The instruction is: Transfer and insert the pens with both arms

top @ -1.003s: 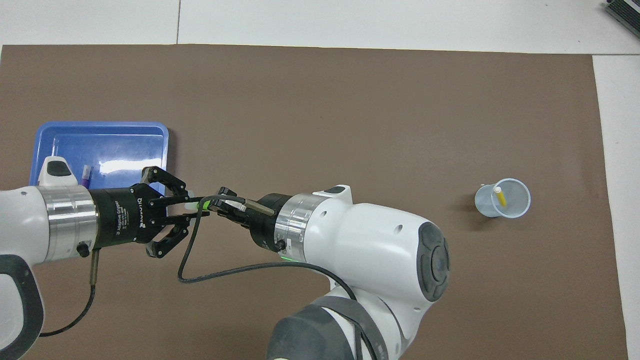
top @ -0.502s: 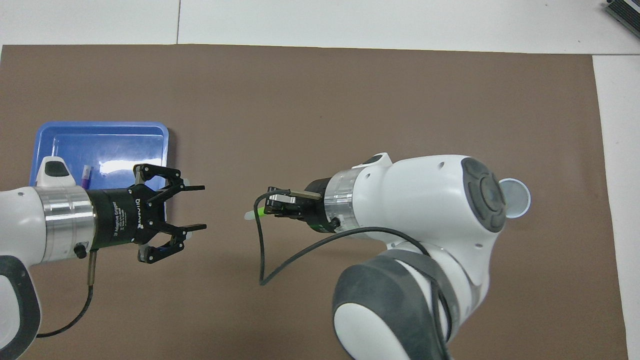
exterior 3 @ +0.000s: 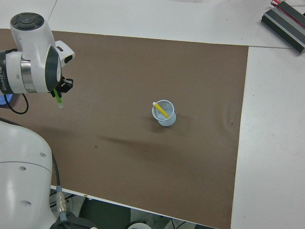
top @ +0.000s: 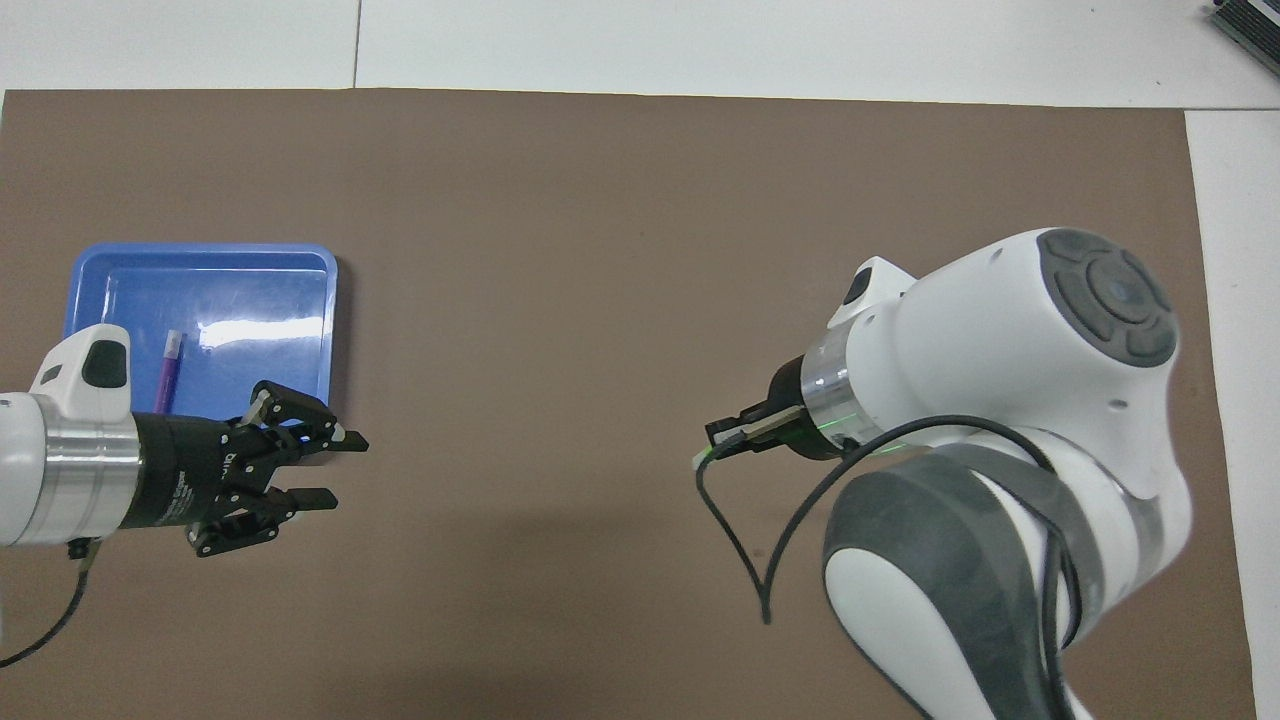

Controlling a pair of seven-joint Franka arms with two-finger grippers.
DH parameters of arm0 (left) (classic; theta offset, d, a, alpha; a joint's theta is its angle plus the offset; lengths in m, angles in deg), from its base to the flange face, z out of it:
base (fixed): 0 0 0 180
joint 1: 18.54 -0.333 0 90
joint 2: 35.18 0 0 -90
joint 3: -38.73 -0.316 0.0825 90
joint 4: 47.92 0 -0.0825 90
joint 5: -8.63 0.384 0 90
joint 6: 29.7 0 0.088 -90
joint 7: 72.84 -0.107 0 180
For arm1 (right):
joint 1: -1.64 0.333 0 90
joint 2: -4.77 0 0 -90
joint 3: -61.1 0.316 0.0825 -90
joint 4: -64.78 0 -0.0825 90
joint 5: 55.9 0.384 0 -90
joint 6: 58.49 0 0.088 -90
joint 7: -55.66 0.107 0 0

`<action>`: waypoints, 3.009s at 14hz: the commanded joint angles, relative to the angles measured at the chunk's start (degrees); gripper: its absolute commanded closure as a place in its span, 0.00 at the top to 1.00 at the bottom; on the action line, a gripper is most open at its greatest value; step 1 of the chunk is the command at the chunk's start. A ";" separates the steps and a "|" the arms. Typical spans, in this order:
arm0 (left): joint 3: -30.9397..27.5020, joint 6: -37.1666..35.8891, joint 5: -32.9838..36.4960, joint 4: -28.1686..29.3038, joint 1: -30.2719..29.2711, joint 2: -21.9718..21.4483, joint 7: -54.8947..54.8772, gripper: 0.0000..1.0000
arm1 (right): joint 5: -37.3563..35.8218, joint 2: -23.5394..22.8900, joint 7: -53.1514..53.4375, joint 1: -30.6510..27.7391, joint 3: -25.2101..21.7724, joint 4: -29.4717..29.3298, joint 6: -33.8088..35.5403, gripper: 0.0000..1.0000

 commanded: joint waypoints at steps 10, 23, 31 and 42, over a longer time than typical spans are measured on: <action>-0.30 -6.96 23.37 0.96 -6.64 -2.50 -46.79 0.61 | -30.78 0.54 -53.77 -10.93 0.63 1.95 -4.01 0.00; -0.21 8.06 31.13 1.05 -18.07 7.78 -63.26 0.60 | -30.70 1.16 -68.20 -20.08 0.63 11.36 -17.82 0.00; -0.21 22.04 31.92 -0.53 -20.26 20.26 -65.54 0.60 | -29.90 1.25 -67.50 -22.19 0.63 14.79 -17.73 0.00; -0.21 31.01 31.92 -4.66 -20.44 31.42 -65.63 0.60 | -31.04 0.81 -67.67 -20.96 0.90 11.45 -16.24 0.00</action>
